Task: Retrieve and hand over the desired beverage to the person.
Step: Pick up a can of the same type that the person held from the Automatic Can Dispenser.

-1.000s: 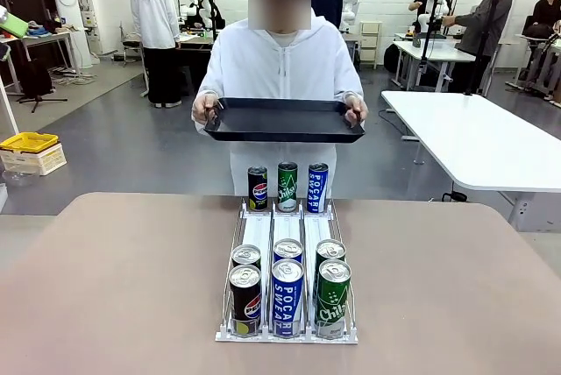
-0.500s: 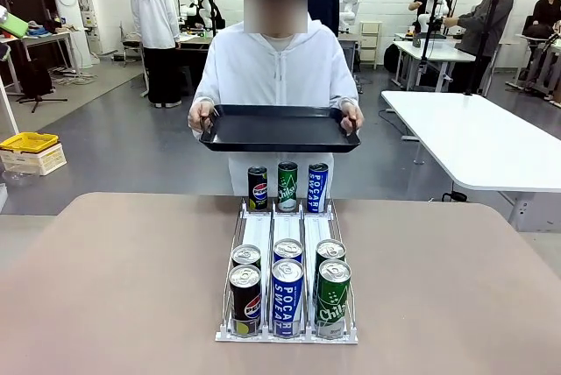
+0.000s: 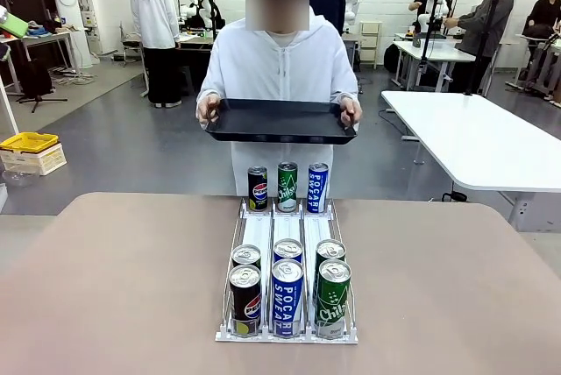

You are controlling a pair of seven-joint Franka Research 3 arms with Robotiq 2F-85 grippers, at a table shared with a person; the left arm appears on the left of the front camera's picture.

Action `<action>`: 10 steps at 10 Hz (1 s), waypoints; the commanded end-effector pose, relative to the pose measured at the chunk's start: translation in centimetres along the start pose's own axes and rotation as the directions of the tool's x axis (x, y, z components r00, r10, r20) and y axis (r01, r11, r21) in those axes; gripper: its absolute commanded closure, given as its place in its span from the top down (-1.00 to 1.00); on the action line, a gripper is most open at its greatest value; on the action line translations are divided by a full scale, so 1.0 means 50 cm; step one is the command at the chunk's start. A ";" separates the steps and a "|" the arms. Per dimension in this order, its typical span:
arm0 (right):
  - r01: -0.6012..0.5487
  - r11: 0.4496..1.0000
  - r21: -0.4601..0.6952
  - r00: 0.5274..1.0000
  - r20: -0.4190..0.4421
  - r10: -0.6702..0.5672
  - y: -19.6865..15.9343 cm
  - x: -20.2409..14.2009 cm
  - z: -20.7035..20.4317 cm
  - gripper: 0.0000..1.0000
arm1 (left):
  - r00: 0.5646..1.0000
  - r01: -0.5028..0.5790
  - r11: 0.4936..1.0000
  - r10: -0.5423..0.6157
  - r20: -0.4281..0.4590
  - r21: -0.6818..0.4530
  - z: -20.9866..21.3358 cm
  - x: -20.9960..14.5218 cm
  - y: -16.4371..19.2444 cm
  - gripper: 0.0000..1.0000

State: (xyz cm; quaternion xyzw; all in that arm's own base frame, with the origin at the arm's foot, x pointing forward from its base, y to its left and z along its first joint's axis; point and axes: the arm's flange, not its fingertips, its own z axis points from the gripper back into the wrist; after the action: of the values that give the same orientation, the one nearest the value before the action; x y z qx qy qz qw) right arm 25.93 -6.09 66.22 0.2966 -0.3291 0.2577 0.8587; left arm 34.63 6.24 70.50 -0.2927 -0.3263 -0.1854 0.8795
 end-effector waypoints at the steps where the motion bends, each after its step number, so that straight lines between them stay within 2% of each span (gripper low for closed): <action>1: -0.010 1.000 0.019 1.000 0.006 0.010 0.000 0.004 -0.003 1.00 | 1.000 0.013 1.000 -0.013 -0.002 -0.004 0.002 0.001 0.000 1.00; 10: -0.010 1.000 0.019 1.000 0.006 0.010 0.000 0.004 -0.003 1.00 | 1.000 0.013 1.000 -0.013 -0.002 -0.004 0.002 0.001 0.000 1.00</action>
State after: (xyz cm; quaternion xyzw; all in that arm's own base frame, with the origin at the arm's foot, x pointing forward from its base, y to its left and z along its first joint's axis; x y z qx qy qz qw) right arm 25.93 -6.09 66.22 0.2966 -0.3291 0.2578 0.8587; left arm 34.63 6.25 70.50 -0.2926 -0.3264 -0.1853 0.8795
